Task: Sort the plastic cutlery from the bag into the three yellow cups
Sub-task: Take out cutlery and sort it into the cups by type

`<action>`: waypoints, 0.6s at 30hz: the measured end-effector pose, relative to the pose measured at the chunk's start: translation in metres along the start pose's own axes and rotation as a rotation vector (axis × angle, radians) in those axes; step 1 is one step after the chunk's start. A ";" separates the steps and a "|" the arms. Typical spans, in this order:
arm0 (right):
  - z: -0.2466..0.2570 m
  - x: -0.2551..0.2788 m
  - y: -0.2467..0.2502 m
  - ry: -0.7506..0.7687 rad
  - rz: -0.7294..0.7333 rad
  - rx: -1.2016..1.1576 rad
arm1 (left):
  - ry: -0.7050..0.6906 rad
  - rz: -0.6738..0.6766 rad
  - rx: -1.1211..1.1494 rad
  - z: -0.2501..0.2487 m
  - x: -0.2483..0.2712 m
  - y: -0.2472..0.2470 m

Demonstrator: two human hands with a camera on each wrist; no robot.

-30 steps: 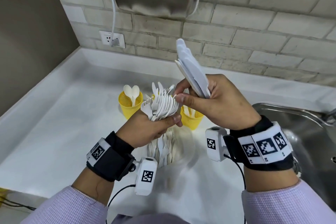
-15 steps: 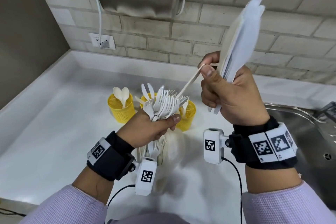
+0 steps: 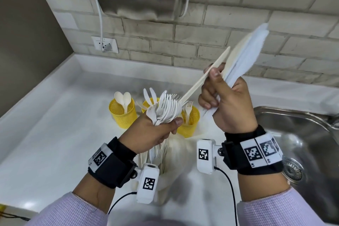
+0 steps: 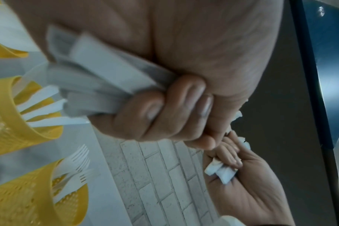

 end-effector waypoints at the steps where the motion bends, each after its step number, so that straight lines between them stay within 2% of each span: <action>1: -0.001 -0.003 0.006 0.003 -0.043 -0.077 | -0.020 -0.013 0.000 -0.002 -0.001 -0.001; 5: -0.014 -0.010 0.038 -0.080 -0.217 -0.367 | -0.052 -0.052 0.008 -0.004 -0.003 -0.001; 8: -0.029 -0.008 0.050 -0.157 -0.251 -0.472 | -0.025 -0.070 0.015 -0.002 -0.002 -0.003; 14: -0.037 -0.002 0.047 -0.121 -0.298 -0.432 | 0.141 -0.154 0.285 0.010 -0.005 -0.020; 18: -0.029 0.001 0.039 -0.014 -0.348 -0.235 | 0.282 -0.152 0.460 0.014 -0.008 -0.032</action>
Point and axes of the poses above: each hand's wrist, its own x-axis away from the middle knuckle, its own y-axis out of the back of the hand, z = x × y, the point moved 5 cm from there along -x, towards the middle knuckle, and after that the axes turned 8 degrees about -y, right-handed, at the moved point
